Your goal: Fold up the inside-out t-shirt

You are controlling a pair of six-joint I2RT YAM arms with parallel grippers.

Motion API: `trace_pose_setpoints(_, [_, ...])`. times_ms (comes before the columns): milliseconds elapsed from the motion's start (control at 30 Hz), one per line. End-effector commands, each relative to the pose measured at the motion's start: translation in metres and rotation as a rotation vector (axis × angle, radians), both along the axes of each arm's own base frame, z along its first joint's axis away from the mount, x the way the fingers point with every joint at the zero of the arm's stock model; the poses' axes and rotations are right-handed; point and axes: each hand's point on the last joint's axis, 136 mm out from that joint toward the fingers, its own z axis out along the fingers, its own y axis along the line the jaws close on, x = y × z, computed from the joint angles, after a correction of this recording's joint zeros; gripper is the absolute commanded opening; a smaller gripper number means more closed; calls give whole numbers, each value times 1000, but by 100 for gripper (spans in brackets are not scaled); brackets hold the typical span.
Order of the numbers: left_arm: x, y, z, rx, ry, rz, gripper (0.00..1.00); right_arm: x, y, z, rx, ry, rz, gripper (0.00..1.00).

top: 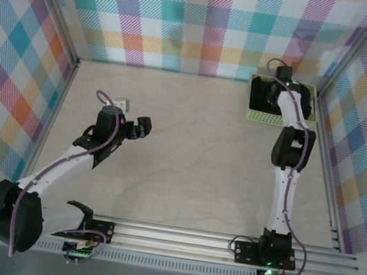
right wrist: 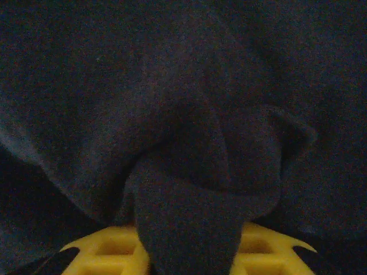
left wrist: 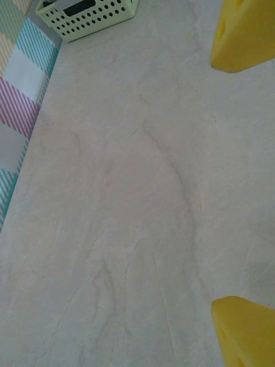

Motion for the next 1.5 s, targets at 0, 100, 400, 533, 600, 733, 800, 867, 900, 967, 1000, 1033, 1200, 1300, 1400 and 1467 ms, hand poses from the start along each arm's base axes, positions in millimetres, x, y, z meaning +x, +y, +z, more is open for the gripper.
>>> trace_pose_setpoints(0, [-2,-1,5,22,-28,-6,100,5,5,67,40,-149,17,9])
trace_pose_setpoints(100, [-3,0,6,19,-31,0,100,3,6,109,26,-262,20,0])
trace_pose_setpoints(400, [-8,-1,16,-10,-48,-9,100,-28,19,230,-46,-589,10,0])
trace_pose_setpoints(533, [-11,-6,25,-41,-62,-29,100,-51,21,276,-95,-720,-7,0])
trace_pose_setpoints(600, [-13,-8,27,-56,-65,-37,100,-60,24,293,-106,-757,-6,0])
trace_pose_setpoints(733, [-14,-11,33,-92,-55,-40,100,-84,44,338,-136,-853,61,0])
trace_pose_setpoints(800, [-14,-11,35,-102,-31,-31,100,-98,58,362,-158,-901,104,0])
trace_pose_setpoints(867, [-16,-12,39,-120,-16,-28,100,-116,76,388,-172,-952,153,0])
trace_pose_setpoints(900, [-17,-12,41,-127,-13,-24,100,-125,83,399,-181,-973,174,0])
trace_pose_setpoints(967, [-21,-11,45,-143,-4,-15,100,-145,101,422,-196,-1020,234,0])
trace_pose_setpoints(1000, [-24,-9,48,-151,0,-7,100,-155,111,431,-201,-1036,270,0])
trace_pose_setpoints(1033, [-27,-7,50,-155,3,2,100,-166,122,439,-203,-1055,312,0])
trace_pose_setpoints(1200, [-49,11,55,-135,46,69,100,-208,178,443,-101,-1039,563,0])
trace_pose_setpoints(1300, [-63,23,59,-111,61,108,100,-227,214,408,-26,-932,713,0])
trace_pose_setpoints(1400, [-76,31,61,-105,68,130,100,-243,253,346,27,-779,868,0])
trace_pose_setpoints(1467, [-83,33,61,-114,71,136,100,-258,280,302,68,-671,967,0])
